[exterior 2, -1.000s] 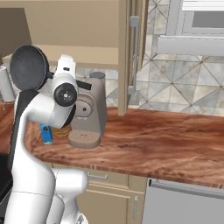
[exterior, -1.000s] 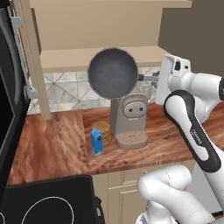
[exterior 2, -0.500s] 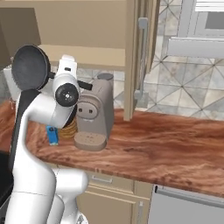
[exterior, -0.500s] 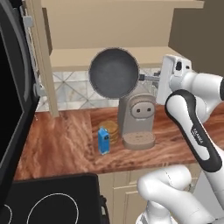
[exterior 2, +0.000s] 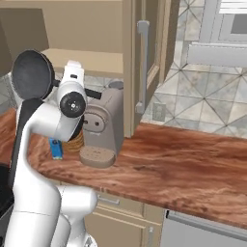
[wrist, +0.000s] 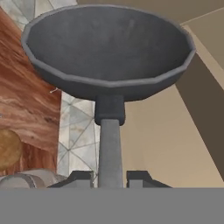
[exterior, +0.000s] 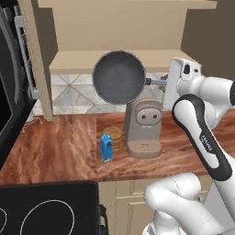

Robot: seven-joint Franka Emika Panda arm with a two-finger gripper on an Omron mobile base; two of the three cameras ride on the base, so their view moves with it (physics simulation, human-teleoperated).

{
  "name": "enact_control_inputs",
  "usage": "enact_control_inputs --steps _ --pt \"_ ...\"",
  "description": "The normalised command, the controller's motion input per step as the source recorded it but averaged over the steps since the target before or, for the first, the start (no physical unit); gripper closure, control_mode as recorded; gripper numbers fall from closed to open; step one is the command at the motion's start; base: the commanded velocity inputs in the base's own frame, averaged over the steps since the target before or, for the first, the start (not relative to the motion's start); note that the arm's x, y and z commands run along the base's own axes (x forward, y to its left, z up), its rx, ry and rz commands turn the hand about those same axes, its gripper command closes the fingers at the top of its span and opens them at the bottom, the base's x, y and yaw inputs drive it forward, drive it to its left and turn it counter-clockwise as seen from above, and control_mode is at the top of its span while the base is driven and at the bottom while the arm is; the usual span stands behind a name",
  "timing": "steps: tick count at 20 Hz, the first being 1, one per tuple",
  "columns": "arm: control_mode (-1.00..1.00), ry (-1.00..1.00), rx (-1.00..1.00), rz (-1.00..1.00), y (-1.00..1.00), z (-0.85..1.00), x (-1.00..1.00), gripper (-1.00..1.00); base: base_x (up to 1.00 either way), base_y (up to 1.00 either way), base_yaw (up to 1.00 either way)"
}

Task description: Pick the pan from the cabinet and place it on the stove. Then turn on the stove burner for the pan.

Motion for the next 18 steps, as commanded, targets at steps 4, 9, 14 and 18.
enact_control_inputs --steps 4,9,14,18 --pt "1.0 0.0 0.0 0.0 0.0 0.0 0.0 1.0 -0.13 -0.36 0.18" --pt "1.0 0.0 0.0 0.0 0.0 0.0 0.0 1.0 -0.54 -0.05 0.13" --pt "1.0 0.0 0.0 0.0 0.0 0.0 0.0 1.0 -0.52 0.02 0.09" --pt "1.0 0.0 0.0 0.0 0.0 0.0 0.0 1.0 -0.53 0.0 0.13"
